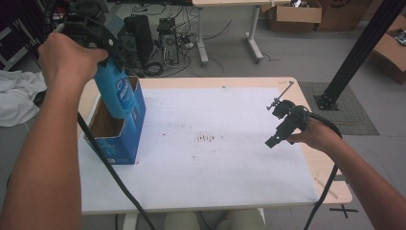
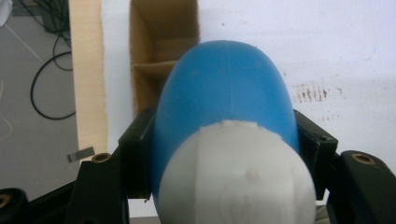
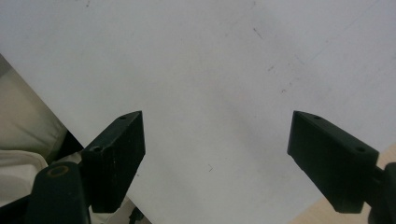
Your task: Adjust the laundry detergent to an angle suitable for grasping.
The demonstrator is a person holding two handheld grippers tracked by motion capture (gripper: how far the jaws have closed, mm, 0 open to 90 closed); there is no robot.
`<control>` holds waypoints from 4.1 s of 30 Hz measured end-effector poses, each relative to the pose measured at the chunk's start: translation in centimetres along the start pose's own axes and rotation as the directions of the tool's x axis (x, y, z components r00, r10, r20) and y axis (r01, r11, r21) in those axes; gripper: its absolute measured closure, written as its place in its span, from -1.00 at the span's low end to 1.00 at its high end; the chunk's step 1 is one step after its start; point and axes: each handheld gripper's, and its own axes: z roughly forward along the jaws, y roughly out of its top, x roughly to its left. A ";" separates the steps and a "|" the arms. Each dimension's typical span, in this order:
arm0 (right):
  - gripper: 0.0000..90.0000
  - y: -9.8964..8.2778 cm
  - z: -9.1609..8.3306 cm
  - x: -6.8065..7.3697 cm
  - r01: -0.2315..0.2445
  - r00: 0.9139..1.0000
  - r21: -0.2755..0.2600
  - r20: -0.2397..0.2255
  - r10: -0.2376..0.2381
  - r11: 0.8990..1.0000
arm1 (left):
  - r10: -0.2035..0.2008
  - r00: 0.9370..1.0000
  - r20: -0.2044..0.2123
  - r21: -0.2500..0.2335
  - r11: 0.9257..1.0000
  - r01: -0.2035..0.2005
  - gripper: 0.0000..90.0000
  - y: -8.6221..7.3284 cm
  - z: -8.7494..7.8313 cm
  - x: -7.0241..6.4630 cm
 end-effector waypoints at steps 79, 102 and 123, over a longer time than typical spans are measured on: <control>-0.58 -0.6 2.2 -1.5 -0.045 0.999 0.048 -0.011 0.046 0.998 | -0.009 0.999 -0.046 0.100 0.995 0.014 -0.16 -4.4 20.7 4.7; -0.57 -0.8 2.3 -1.3 -0.045 0.999 0.053 -0.016 0.046 0.998 | -0.058 0.998 -0.004 0.104 0.993 0.058 -0.17 -4.6 20.8 5.8; -0.57 -0.7 2.4 -1.2 -0.039 0.999 0.053 -0.020 0.040 0.998 | -0.082 0.996 0.039 0.107 0.991 0.078 -0.31 -4.5 20.3 6.1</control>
